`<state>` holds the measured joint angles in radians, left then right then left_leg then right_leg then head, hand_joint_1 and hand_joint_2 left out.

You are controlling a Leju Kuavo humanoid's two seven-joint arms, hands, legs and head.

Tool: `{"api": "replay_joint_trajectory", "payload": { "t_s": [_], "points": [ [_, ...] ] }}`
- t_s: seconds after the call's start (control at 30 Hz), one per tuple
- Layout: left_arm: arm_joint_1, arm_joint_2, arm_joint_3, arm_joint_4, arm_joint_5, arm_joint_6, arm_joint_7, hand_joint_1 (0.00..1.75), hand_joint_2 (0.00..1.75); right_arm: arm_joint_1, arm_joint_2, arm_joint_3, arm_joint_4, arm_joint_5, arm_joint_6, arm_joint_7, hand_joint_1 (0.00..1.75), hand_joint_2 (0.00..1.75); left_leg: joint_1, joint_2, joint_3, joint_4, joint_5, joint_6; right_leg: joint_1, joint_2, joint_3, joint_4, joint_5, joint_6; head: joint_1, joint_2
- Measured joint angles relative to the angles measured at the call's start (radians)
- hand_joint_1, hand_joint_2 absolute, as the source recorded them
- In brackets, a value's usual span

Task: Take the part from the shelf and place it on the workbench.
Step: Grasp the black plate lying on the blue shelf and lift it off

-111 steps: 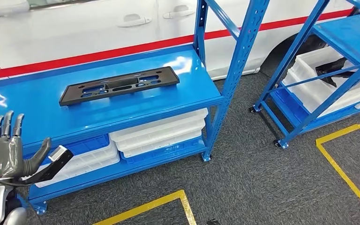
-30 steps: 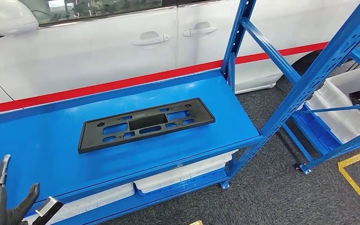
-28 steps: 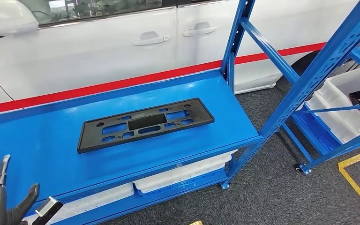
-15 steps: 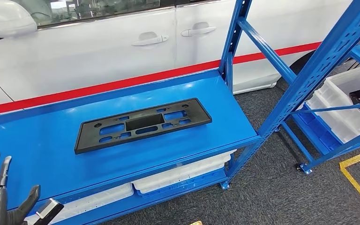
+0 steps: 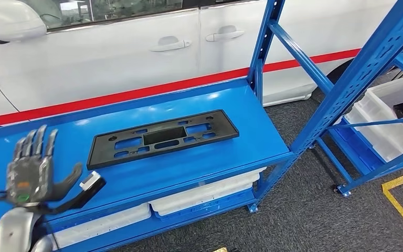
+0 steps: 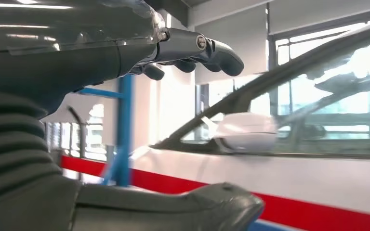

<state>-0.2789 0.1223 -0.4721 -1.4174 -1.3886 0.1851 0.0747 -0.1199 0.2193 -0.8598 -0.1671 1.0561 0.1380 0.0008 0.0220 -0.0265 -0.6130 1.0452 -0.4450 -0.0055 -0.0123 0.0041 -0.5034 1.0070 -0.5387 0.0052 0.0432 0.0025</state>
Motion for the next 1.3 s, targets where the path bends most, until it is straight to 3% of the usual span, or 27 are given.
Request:
{"api": "replay_joint_trajectory", "payload": {
  "t_s": [0.1,0.2,0.37,0.57,0.67,0.7,0.8,1.3],
  "points": [
    [-0.125,-0.08,-0.047,0.137,0.024,0.004,-0.005,0.0,1.75,-0.003,0.0,0.0,0.0,0.0,0.0,0.01,0.0,0.0,0.0,0.003,0.0,0.0,0.001,0.0,-0.001,0.005,-0.001,0.0,0.003,0.003,0.0,0.0],
    [-0.187,-0.13,-0.077,0.215,0.031,0.006,-0.014,0.0,1.75,0.0,0.0,0.0,0.0,0.002,-0.006,0.017,0.0,0.0,0.0,0.004,-0.001,0.001,0.001,0.0,-0.001,0.007,-0.002,0.0,0.003,0.003,0.0,0.0],
    [-0.222,-0.169,-0.096,0.275,0.032,0.006,-0.015,0.0,1.75,0.002,0.0,0.0,0.0,0.003,-0.008,0.018,0.0,0.0,-0.001,0.004,-0.001,0.0,0.001,0.0,-0.001,0.007,-0.003,0.0,0.003,0.003,0.0,0.0],
    [-0.233,-0.185,-0.107,0.301,0.033,0.006,-0.019,0.0,1.75,0.003,0.0,0.0,0.0,0.003,-0.009,0.019,0.0,0.0,-0.001,0.004,-0.001,-0.002,0.001,0.0,0.0,0.007,-0.004,0.0,0.003,0.003,0.0,0.0],
    [-0.235,-0.191,-0.114,0.308,0.034,0.004,-0.029,0.0,0.44,0.004,0.0,0.0,0.0,0.003,-0.014,0.019,0.0,0.0,-0.001,0.004,-0.001,-0.002,0.002,-0.001,0.0,0.007,-0.004,0.0,0.003,0.003,0.0,0.0],
    [-0.236,-0.194,-0.117,0.31,0.035,0.003,-0.032,0.0,0.44,0.004,0.0,0.0,0.0,0.003,-0.017,0.019,0.0,0.0,-0.001,0.004,-0.001,-0.002,0.002,-0.001,0.0,0.007,-0.004,0.0,0.003,0.003,0.0,0.0],
    [-0.238,-0.203,-0.128,0.317,0.039,-0.001,-0.036,0.0,1.75,0.004,0.0,0.0,0.0,0.001,-0.022,0.017,0.0,0.0,-0.001,0.004,-0.001,-0.003,0.002,-0.001,0.0,0.007,-0.004,0.0,0.003,0.003,0.0,0.0],
    [-0.238,-0.206,-0.141,0.331,0.031,0.009,-0.024,0.0,1.75,0.002,0.001,0.0,0.0,0.003,-0.005,0.027,0.0,0.0,-0.001,0.004,-0.001,-0.003,0.002,-0.001,0.0,0.007,-0.004,0.0,0.003,0.003,0.0,0.0]
  ]
}}
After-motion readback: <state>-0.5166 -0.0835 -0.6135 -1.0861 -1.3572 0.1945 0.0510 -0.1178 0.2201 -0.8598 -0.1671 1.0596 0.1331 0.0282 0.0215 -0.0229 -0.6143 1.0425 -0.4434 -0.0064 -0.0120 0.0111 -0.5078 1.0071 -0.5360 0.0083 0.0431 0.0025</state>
